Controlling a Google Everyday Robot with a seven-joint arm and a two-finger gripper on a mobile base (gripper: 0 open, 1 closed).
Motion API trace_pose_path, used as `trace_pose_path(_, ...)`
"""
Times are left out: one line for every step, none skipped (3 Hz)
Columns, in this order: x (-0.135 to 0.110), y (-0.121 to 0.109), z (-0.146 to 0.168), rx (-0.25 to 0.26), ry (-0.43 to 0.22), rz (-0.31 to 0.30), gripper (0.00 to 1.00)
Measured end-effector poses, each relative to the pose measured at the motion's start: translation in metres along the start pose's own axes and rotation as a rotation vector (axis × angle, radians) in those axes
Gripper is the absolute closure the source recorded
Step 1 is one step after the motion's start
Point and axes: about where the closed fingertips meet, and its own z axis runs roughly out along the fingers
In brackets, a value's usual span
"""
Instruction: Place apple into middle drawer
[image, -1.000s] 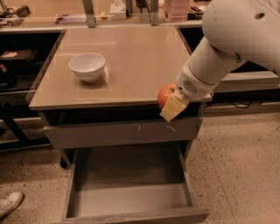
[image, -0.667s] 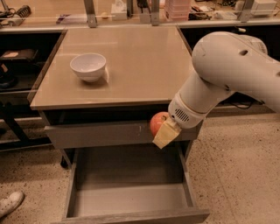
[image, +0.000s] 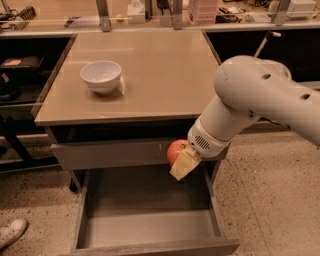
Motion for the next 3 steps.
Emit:
trace_pose_path(0.014,0.009,0.060,-0.088,0.003,0.073,1.00)
trace_pose_path(0.023,0.017,0.113,-0.150,0.017,0.127,1.00)
trace_pose_path(0.024,0.017,0.117,-0.154,0.016,0.131,1.00)
